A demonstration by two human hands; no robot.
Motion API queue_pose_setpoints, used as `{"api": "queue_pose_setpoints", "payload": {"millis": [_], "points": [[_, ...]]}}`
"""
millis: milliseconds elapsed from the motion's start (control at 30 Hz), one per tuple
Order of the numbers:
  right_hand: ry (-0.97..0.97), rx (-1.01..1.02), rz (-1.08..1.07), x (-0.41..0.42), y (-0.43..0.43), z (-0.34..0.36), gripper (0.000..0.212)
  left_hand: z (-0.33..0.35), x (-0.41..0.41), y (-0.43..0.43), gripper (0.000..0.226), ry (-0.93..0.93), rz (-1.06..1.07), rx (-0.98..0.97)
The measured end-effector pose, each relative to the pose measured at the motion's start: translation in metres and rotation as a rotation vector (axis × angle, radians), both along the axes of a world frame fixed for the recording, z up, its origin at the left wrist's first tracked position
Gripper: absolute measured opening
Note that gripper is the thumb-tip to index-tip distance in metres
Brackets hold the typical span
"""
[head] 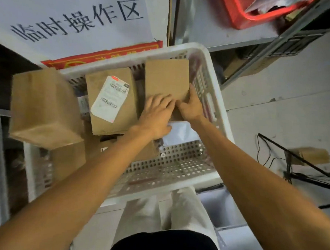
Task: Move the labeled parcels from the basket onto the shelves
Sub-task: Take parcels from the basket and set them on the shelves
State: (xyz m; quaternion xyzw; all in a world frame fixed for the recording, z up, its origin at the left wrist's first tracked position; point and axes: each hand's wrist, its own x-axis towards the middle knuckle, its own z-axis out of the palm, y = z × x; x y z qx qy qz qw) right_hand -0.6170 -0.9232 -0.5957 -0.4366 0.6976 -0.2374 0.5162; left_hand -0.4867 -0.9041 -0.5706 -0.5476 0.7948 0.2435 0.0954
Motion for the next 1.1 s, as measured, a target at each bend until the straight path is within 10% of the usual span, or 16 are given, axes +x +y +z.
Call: {"api": "queue_pose_setpoints", "payload": {"millis": [233,700,1100], "points": [[-0.066,-0.029,0.129,-0.019,-0.016,-0.009,0.071,-0.022,0.013,0.003,0.067,-0.001,0.021,-0.223],[0.238,-0.029,0.165,0.007,0.043,0.046,0.044,0.017,0.061,0.055,0.066,0.285,0.241,0.117],[0.086,-0.27,0.873,0.224,0.101,0.208,0.039,0.199,0.272,0.177,0.046,0.106,0.54,-0.217]]}}
